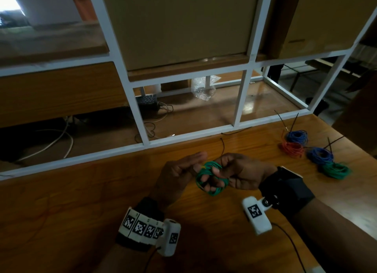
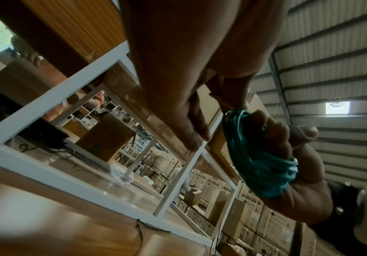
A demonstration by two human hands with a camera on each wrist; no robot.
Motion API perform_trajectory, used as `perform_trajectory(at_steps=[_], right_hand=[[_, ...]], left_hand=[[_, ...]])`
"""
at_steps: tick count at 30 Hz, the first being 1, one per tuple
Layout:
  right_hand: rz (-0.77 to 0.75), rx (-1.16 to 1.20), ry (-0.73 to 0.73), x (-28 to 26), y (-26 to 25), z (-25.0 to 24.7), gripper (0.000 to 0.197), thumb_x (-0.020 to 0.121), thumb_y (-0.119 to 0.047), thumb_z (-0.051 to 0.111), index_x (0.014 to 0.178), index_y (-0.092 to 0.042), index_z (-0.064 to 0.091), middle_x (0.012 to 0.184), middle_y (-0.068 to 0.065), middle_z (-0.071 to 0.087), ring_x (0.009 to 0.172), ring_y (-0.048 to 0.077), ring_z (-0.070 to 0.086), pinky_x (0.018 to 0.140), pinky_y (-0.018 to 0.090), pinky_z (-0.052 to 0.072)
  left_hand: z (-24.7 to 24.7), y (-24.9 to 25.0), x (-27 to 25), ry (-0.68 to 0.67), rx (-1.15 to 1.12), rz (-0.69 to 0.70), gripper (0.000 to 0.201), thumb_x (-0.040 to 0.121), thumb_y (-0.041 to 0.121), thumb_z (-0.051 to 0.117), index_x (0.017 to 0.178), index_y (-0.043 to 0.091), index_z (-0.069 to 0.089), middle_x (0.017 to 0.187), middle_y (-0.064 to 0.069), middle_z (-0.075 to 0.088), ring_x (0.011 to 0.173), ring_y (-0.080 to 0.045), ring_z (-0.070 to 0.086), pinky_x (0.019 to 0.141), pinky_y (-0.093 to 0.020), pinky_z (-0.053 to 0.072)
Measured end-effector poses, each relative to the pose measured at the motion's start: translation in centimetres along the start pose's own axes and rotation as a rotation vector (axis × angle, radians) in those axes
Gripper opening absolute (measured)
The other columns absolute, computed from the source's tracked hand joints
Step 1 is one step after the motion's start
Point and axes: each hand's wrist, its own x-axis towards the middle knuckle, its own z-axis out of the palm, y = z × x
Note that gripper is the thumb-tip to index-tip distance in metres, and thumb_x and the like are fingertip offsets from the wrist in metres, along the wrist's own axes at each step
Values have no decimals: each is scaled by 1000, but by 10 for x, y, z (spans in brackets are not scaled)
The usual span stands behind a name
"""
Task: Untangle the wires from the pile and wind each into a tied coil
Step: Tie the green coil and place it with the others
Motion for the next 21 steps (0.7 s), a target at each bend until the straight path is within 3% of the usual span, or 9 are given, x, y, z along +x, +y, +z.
perform_trajectory(at_steps=[3,5,7,10,13,15,17,18,21], right_hand=[[6,-120,15,-1,-3,9,28,101,-7,47,112,-5,73,84,16,62,97,26,66,97,35,51],[20,-175,16,-2,-2,12,25,101,-9,50,98,-7,74,92,18,59,98,29,64,98,36,50],[29,-191,31,-2,1,12,21,100,-11,54,96,5,66,90,18,64,100,29,64,99,38,48],[35,-140,115,1,2,12,24,96,-15,64,98,8,69,99,25,63,97,31,63,104,45,45],[-12,-133,272,2,-3,19,35,95,-15,68,105,19,66,101,31,64,97,36,64,107,47,50],[-60,-213,405,2,-5,27,32,99,-13,65,102,19,68,92,29,70,87,26,73,93,40,60],[-111,-374,532,3,-3,33,29,98,-25,69,95,3,77,89,19,76,91,26,75,93,47,60],[-136,-494,620,1,0,33,28,95,-34,73,95,-7,78,89,11,78,92,25,75,90,49,60],[-264,-695,881,-10,7,29,49,81,-52,81,121,-28,66,101,-6,73,96,7,71,83,40,62]], left_hand=[[2,9,-3,-113,-6,-27,37,88,14,64,125,10,64,117,-3,72,112,-22,67,88,-32,56],[1,13,-2,-123,13,-33,39,82,5,71,121,9,66,107,-2,75,102,-21,71,82,-31,58],[-1,12,-1,-125,20,-31,39,79,6,78,116,7,70,106,-10,74,99,-30,72,81,-42,60],[-2,3,2,-57,5,-31,43,80,20,80,116,-1,69,103,-24,72,91,-41,72,78,-61,57],[-2,-6,4,71,93,-12,36,79,37,81,109,19,76,103,-15,75,94,-31,73,80,-56,58],[2,-5,6,140,195,30,22,83,24,77,103,34,77,105,-1,76,99,-19,72,83,-48,60],[5,-9,3,211,298,64,35,87,12,73,100,44,75,106,12,75,100,-11,71,82,-40,60],[5,-11,3,237,282,40,33,87,16,73,100,46,74,107,15,74,101,-10,71,83,-39,60],[4,-9,2,324,101,-50,23,79,35,72,101,39,77,110,5,74,103,-17,70,84,-46,59]])
